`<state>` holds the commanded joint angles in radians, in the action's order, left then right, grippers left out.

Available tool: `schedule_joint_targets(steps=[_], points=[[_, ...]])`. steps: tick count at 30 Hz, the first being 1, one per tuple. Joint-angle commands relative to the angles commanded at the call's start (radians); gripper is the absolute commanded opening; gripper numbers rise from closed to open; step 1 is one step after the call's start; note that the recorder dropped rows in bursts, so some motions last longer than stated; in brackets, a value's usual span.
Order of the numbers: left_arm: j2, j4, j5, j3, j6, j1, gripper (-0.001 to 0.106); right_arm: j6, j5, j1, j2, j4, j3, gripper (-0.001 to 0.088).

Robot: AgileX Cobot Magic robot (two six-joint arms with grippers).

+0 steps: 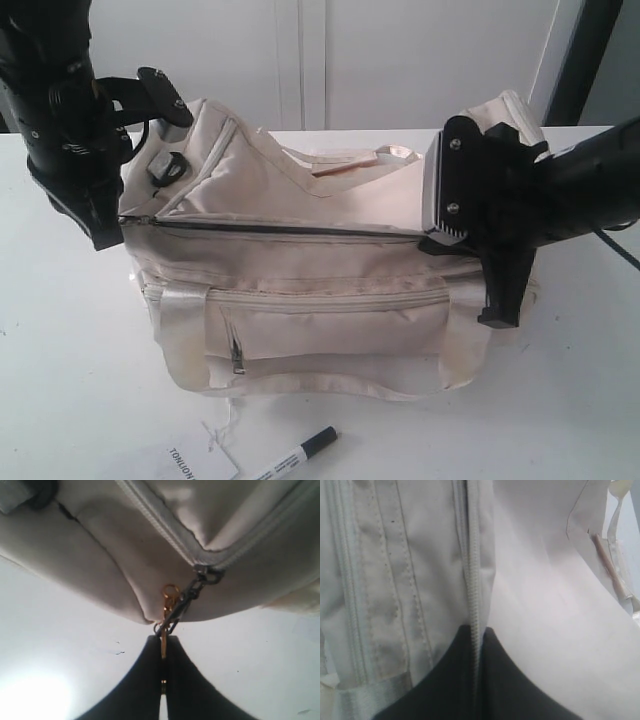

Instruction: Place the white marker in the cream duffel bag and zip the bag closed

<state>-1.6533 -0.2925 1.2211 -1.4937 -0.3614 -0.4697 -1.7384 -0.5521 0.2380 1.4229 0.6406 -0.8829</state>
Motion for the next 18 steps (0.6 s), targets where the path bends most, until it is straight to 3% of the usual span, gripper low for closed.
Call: schedule_joint_targets(steps=[6,13,18], points=[[0.002,0.126,-0.001,0.000,-0.012,0.000,0.000,0.000,0.007,0.000,0.000,0.089,0.000,0.0033],[0.005,0.283,-0.046,-0.002,-0.066,0.000,0.000,-0.011,0.009,0.000,-0.002,0.132,0.000,0.0320],[0.030,0.359,-0.088,-0.002,-0.091,0.000,0.000,-0.011,0.023,0.002,-0.032,0.180,-0.005,0.0375]])
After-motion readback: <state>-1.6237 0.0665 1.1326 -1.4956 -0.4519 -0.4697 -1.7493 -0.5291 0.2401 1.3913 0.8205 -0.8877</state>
